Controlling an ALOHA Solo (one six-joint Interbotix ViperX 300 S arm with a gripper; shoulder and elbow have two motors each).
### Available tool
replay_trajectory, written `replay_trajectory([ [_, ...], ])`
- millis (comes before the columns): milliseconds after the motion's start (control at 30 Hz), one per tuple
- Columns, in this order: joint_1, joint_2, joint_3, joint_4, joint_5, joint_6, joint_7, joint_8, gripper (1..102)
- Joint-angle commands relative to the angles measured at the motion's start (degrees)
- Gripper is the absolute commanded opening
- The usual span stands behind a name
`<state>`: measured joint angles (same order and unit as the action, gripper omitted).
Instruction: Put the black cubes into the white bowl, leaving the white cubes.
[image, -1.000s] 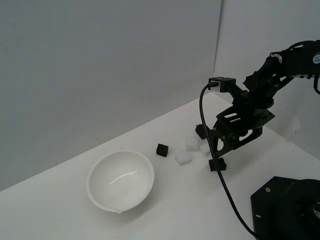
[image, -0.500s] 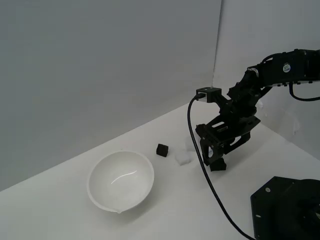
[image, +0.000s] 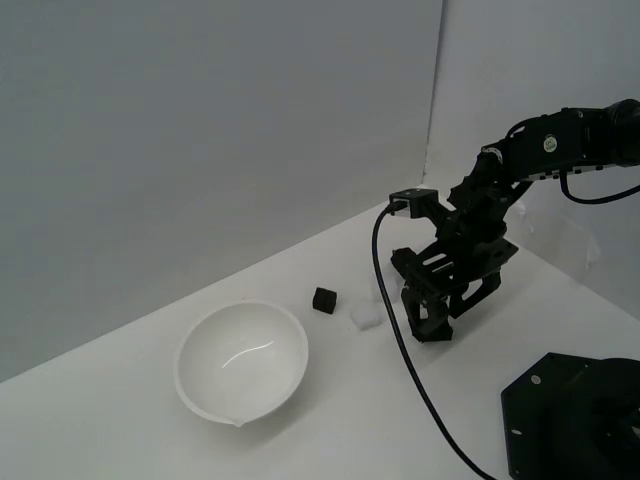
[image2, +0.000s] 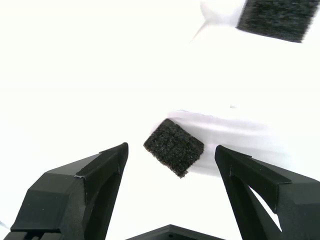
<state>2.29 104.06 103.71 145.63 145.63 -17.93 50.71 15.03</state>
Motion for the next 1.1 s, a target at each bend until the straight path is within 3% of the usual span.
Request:
replay_trajectory([
  [0,0.4,-0.2,0.2,0.2,0.2,-0.5,0.0,0.6,100],
  [333,-0.1,-2.9,-2.6,0.5,0.5,-0.9,-1.0,0.6,99],
  [433,-0.1,-3.5,-3.3,0.7,0.5,-0.9,-1.1,0.6,95],
  [633,-0.2,-4.0,-3.7,0.9,0.5,-0.9,-1.1,0.6,61],
  [800,-0.2,-3.7,-3.4,0.9,0.5,-0.9,-1.0,0.6,48],
  [1067,-1.4,-3.4,-3.0,0.6,0.5,-1.0,0.8,0.6,10],
])
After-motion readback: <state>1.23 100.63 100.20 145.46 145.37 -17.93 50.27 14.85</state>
